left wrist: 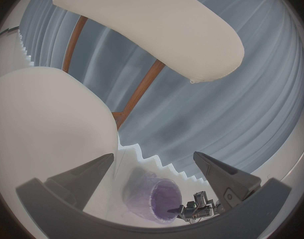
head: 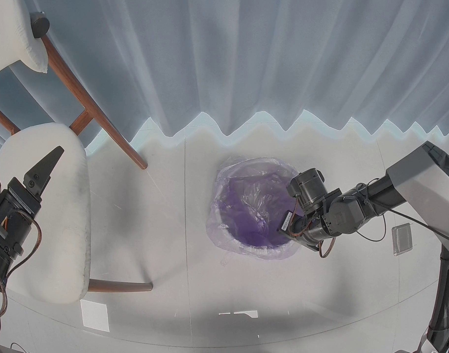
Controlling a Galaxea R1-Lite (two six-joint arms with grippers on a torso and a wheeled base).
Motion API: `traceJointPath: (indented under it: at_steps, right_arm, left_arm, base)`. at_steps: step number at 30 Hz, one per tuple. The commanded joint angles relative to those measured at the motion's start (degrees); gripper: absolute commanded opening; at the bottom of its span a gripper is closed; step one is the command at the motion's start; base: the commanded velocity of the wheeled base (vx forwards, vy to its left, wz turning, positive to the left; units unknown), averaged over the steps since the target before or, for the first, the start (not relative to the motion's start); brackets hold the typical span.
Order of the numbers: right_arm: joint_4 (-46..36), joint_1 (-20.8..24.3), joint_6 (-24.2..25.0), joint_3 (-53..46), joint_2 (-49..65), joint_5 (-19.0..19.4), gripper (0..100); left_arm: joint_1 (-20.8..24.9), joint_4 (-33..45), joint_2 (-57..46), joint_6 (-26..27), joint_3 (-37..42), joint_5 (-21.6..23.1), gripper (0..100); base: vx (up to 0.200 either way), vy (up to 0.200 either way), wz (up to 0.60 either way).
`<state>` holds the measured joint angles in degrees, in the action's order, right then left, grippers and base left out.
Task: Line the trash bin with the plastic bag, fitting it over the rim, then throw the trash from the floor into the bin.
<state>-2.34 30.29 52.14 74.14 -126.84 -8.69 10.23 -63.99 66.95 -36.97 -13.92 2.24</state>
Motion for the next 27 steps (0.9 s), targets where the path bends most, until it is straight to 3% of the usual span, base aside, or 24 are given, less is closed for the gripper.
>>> traceJointPath:
  at_steps: [1, 7, 13, 15, 16, 20, 25, 26, 27]
  right_arm:
    - [-0.9, 0.7, 0.5, 0.1, -1.0, 0.6, 0]
    - [-2.0, 0.1, 2.3, -0.1, -0.9, 1.0, 0]
    - [-4.3, -0.9, -1.7, -1.5, 4.8, 1.0, 0]
    - [-4.7, -2.4, -7.8, -3.1, 9.6, 1.2, 0]
    - [-4.7, -2.5, -8.5, -3.3, 10.0, 1.2, 0]
    - [-4.9, -4.1, -17.3, -6.7, 18.3, 6.8, 0]
    - [-4.9, -6.0, -28.5, -11.7, 25.3, 12.3, 0]
    - [-4.9, -6.1, -28.8, -11.7, 25.5, 12.5, 0]
    - [-4.9, -7.0, -33.5, -12.9, 27.9, 15.4, 0]
  left_arm:
    - [-0.6, -0.8, -1.5, -0.5, 0.1, 0.6, 100]
    - [-2.3, -3.7, -3.4, 0.0, 3.5, 2.4, 100]
    - [-4.7, -4.0, -5.1, 2.6, 7.9, 3.7, 100]
    - [-4.7, -4.0, -6.7, 2.6, 8.6, 3.7, 100]
    - [-4.7, -4.0, -6.7, 2.6, 8.6, 3.7, 100]
    - [-4.3, -4.0, -6.8, 2.7, 8.6, 3.9, 100]
    - [-3.6, -4.0, -6.2, 3.0, 8.4, 7.7, 100]
    - [-3.6, -4.0, -6.2, 3.0, 8.4, 7.8, 100]
    - [-2.5, -4.0, -5.8, 3.4, 8.0, 8.5, 100]
  base:
    - [0.000, 0.000, 0.00]
    - [0.000, 0.000, 0.00]
    - [0.000, 0.000, 0.00]
    - [0.000, 0.000, 0.00]
    - [0.000, 0.000, 0.00]
    - [0.000, 0.000, 0.00]
    - [0.000, 0.000, 0.00]
    - [0.000, 0.000, 0.00]
    - [0.000, 0.000, 0.00]
